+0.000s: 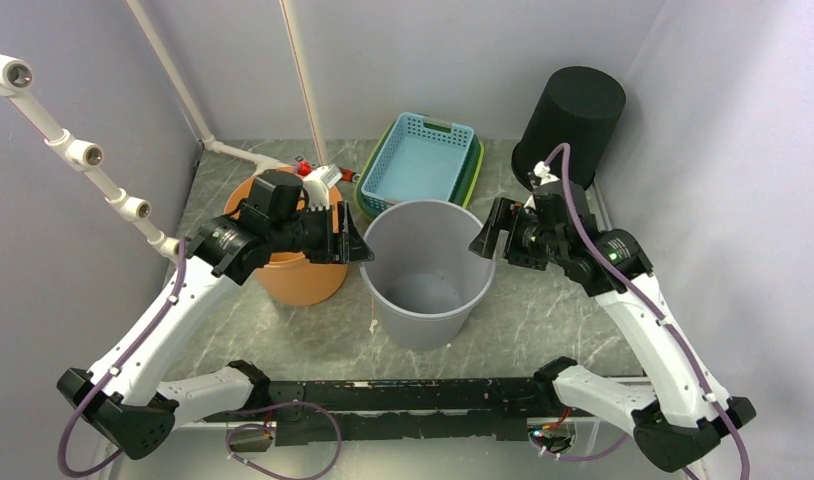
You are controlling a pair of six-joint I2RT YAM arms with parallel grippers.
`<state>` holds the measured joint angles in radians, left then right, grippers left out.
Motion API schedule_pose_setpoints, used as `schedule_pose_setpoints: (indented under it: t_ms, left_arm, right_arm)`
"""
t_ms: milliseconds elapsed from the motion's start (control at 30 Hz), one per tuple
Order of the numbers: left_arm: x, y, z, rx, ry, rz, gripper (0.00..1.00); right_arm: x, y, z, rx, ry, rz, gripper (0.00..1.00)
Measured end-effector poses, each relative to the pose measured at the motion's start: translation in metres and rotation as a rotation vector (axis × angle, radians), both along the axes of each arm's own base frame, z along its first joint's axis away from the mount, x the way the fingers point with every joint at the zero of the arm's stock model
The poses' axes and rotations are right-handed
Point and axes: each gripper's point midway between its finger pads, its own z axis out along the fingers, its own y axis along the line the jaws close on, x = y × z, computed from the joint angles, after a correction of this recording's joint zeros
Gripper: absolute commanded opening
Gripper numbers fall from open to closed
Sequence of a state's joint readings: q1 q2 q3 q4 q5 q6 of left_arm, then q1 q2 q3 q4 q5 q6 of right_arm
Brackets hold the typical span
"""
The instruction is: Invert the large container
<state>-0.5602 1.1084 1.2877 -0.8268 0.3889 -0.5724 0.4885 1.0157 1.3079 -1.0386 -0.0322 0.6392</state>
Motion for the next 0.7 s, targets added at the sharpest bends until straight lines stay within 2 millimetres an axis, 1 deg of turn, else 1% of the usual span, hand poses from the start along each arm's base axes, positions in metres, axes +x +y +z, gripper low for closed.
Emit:
schedule_pose_setpoints:
  t_ms: [33,100,200,300,400,467,500,600,700]
  left_arm:
    - [0.0,0.0,-0.001,0.003,0.003,0.001,0.62]
    - [0.0,0.0,-0.005,0.01,0.01,0.002,0.63]
    - [0.0,0.0,-0.007,0.015,0.011,0.004,0.62]
    - [0.0,-0.001,-0.011,0.017,0.019,0.006,0.58]
    - [-0.001,-0.001,-0.016,0.022,0.033,0.009,0.51]
    - [-0.001,-0.001,-0.017,0.025,0.036,0.013,0.43]
    - [-0.001,-0.001,-0.017,0.028,0.034,0.013,0.41]
    - [0.0,-0.001,-0.017,0.028,0.032,0.015,0.39]
    - [0.001,-0.002,-0.016,0.03,0.03,0.012,0.36]
  right_arm:
    - [-0.001,-0.003,0.003,-0.002,-0.015,-0.008,0.96]
    - [-0.003,-0.008,0.01,0.003,-0.048,-0.027,0.99]
    - [-0.008,-0.016,0.021,0.014,-0.097,-0.051,1.0]
    - [-0.015,-0.019,0.03,0.031,-0.125,-0.05,0.99]
    - [-0.02,-0.016,0.033,0.054,-0.128,-0.026,0.95]
    - [-0.023,-0.013,0.031,0.063,-0.119,-0.006,0.93]
    - [-0.024,-0.012,0.027,0.062,-0.107,-0.001,0.91]
    - [-0.024,-0.013,0.014,0.051,-0.071,0.003,0.78]
    - [-0.022,-0.012,-0.001,0.057,-0.007,0.006,0.74]
